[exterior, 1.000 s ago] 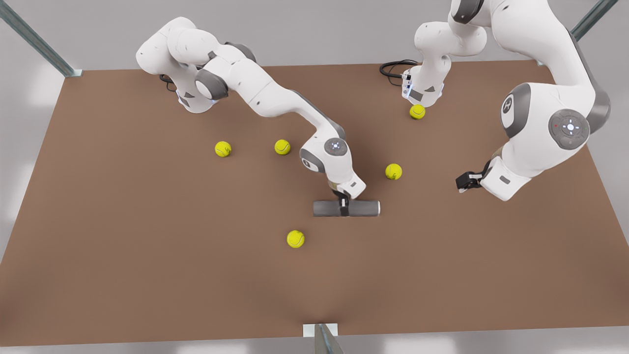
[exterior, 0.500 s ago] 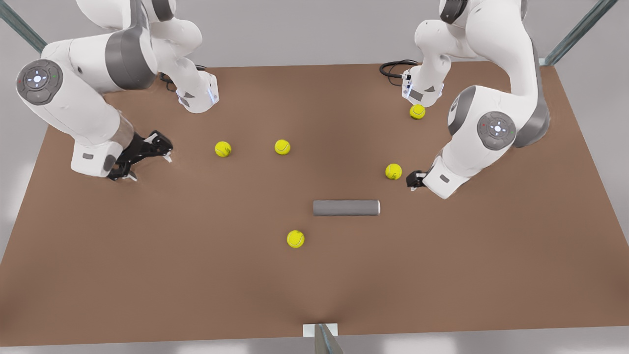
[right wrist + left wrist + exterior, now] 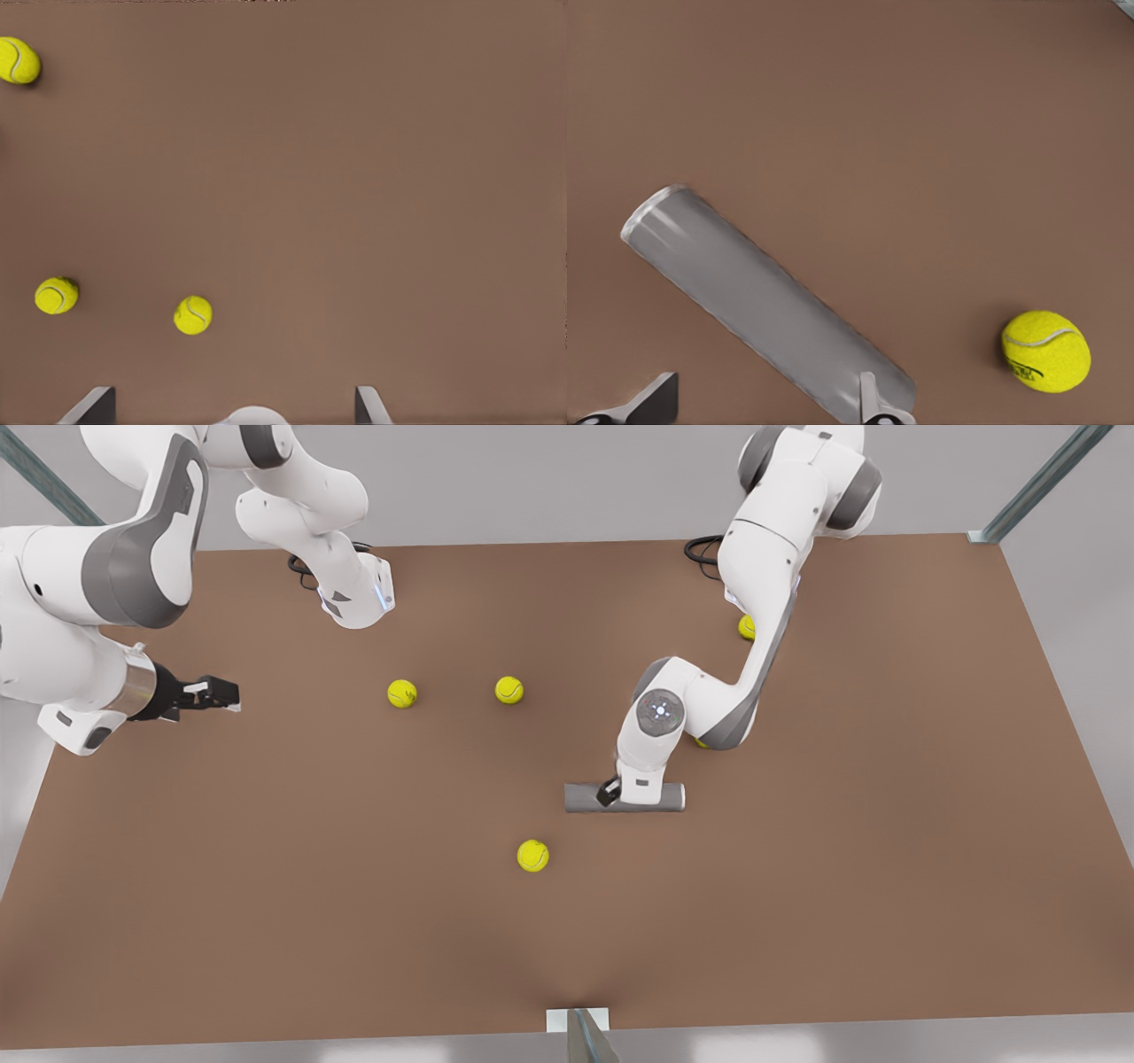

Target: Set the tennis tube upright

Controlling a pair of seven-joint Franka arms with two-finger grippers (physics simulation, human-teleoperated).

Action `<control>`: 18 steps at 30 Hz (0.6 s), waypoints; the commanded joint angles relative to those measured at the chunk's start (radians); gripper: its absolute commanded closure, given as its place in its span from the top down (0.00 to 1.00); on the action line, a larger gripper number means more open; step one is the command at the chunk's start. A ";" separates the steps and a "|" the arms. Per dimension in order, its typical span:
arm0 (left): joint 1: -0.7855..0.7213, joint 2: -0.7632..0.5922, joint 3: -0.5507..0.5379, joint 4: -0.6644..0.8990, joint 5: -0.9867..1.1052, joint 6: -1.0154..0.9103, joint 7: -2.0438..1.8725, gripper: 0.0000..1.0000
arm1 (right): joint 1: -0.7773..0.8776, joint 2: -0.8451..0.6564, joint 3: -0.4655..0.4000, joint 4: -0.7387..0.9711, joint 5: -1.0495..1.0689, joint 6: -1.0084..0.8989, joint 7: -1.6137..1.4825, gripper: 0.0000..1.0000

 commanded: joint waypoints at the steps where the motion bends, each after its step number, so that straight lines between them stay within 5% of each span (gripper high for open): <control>1: 0.001 0.011 0.001 -0.023 0.000 0.251 -0.866 1.00 | -0.003 0.008 0.004 -0.004 -0.018 0.041 0.163 1.00; 18: -0.002 0.041 0.010 -0.037 0.011 0.034 -0.873 1.00 | -0.003 0.063 0.003 0.001 -0.016 0.037 0.157 1.00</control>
